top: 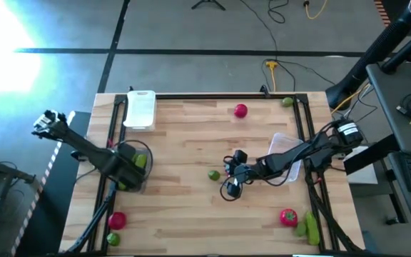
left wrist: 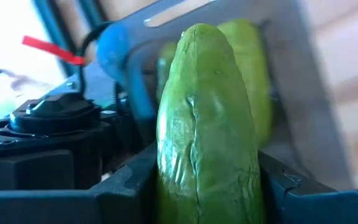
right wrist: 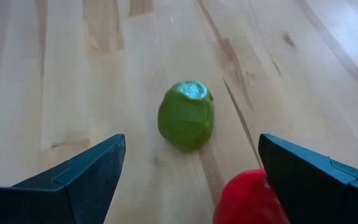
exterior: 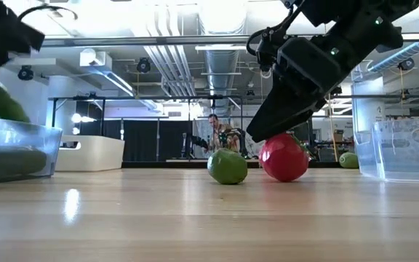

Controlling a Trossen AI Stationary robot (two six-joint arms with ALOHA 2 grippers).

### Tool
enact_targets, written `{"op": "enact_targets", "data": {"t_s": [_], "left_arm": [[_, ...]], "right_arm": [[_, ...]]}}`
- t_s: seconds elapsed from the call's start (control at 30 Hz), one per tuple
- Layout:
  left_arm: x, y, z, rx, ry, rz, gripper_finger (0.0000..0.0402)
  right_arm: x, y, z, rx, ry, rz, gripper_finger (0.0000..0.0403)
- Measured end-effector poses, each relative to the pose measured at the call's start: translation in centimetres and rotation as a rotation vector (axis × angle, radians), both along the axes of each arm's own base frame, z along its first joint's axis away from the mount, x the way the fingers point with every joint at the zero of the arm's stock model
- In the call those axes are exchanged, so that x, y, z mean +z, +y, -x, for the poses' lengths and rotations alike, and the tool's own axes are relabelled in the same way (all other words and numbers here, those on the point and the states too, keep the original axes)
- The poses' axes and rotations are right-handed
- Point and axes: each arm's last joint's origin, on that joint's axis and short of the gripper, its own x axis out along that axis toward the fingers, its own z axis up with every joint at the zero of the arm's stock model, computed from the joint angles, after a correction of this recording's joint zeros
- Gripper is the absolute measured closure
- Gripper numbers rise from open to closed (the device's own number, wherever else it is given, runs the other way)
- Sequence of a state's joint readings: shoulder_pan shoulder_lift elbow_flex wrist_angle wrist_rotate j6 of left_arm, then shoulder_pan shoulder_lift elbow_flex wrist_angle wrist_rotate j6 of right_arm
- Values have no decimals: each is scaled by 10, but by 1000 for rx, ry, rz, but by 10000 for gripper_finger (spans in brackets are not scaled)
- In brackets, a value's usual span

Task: Sort produce into baskets
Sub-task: Put the cucumber into the black bin

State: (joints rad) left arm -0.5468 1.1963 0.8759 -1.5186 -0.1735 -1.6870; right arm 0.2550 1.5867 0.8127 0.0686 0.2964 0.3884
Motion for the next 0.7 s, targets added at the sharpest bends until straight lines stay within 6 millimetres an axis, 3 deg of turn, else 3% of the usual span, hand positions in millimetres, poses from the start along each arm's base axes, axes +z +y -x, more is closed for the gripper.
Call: {"op": "enact_targets", "data": {"t_s": [0.17,0.37,0.53,0.7], "left_arm": [[-25,-4,-6,41,119,-78,225],[-38,-7,-11,15,191,-108,218],[-34,-9,-14,-41,196,-92,202],[-15,-7,-13,-94,169,-99,158]], "right_arm": [[3,1,1,9,-4,-13,42],[8,1,2,29,-15,-2,42],[14,0,4,39,-33,5,42],[25,-1,7,41,-66,4,42]]}}
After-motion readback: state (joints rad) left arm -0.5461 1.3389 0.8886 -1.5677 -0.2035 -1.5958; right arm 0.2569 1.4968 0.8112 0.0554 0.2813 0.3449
